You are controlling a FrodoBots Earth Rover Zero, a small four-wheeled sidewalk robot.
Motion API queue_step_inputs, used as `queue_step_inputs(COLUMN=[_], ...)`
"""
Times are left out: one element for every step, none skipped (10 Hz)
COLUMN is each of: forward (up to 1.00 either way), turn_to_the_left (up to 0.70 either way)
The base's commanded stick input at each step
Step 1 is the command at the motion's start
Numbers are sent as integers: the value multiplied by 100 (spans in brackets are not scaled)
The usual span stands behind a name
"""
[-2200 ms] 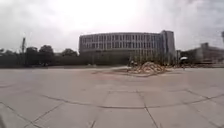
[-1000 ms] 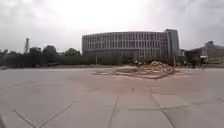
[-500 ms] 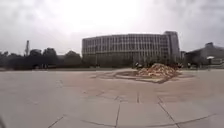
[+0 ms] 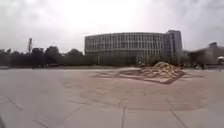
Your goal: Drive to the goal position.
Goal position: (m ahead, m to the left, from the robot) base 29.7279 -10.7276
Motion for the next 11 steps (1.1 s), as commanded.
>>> queue_step_inputs(forward=[70,70,70,70,70,70,70,70,70,70,70], turn_to_the_left=[0,0,0,0,0,0,0,0,0,0,0])
